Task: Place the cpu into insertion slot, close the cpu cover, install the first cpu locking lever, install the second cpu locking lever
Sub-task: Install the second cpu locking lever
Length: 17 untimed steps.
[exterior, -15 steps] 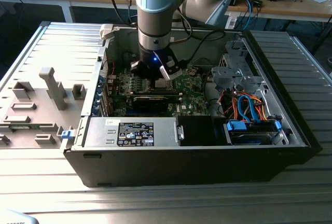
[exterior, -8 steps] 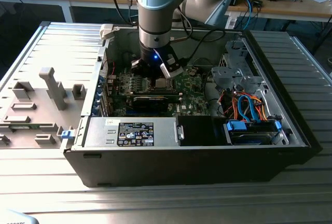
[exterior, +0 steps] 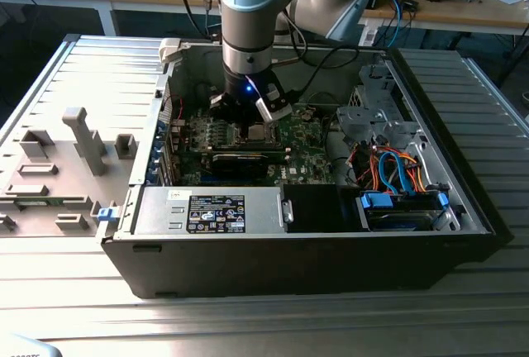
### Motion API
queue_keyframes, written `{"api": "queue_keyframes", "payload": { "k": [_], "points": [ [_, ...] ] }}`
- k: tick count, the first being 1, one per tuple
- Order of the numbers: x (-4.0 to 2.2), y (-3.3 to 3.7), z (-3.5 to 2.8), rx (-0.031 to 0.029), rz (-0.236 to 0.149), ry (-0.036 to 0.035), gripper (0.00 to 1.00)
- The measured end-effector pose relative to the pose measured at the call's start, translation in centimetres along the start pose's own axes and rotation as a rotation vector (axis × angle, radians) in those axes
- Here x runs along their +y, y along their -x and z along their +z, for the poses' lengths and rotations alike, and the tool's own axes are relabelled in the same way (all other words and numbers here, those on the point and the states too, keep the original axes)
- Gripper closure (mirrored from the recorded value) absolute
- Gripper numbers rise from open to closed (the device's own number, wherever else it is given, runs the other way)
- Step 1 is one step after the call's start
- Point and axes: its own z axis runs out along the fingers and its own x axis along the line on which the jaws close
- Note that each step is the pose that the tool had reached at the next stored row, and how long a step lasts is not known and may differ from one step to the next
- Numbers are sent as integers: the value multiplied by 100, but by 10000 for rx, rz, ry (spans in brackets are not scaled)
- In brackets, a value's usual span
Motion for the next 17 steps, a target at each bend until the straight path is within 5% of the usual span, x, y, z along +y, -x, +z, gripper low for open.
{"api": "queue_keyframes", "payload": {
  "k": [2,3,4,5,9,13,17],
  "points": [
    [72,22,8,20,0,-217,89],
    [90,66,5,58,-2,-563,89],
    [88,99,0,91,1,-712,89],
    [85,149,-8,131,5,-775,89],
    [89,203,-91,150,5,-789,89],
    [107,231,-271,156,7,-790,89],
    [110,232,-299,153,6,-786,89]
  ]
}}
